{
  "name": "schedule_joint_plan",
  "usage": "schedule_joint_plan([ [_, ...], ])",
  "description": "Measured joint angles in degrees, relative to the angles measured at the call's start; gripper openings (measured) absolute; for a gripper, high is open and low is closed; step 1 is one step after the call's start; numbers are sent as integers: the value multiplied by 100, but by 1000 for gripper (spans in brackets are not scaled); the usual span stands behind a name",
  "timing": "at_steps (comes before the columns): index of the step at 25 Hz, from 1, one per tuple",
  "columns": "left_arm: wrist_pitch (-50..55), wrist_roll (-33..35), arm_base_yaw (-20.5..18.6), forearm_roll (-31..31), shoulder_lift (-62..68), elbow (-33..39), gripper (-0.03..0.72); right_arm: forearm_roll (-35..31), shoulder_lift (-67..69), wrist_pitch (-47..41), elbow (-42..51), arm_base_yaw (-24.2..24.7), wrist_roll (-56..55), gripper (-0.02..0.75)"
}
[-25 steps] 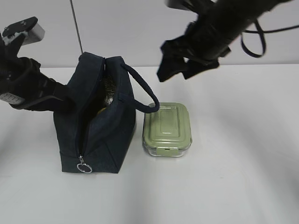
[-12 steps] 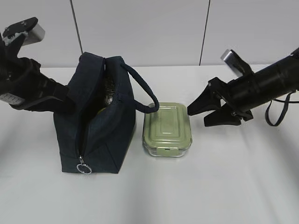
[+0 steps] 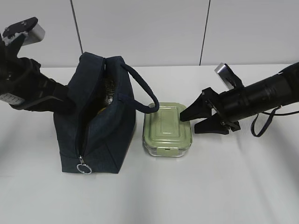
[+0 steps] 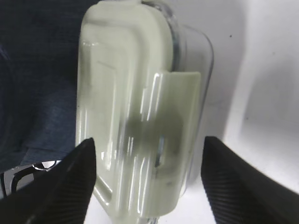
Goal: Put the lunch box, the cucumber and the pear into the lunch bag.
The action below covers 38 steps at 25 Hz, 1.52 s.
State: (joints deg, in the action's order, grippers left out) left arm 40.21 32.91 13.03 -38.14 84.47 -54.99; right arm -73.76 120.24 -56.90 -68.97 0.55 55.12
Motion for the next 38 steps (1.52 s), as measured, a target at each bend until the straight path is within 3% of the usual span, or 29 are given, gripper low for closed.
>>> schedule_joint_plan([
  [38,0,0,0,0,0,0,1,-160,430,18,-220,-245,386,536],
])
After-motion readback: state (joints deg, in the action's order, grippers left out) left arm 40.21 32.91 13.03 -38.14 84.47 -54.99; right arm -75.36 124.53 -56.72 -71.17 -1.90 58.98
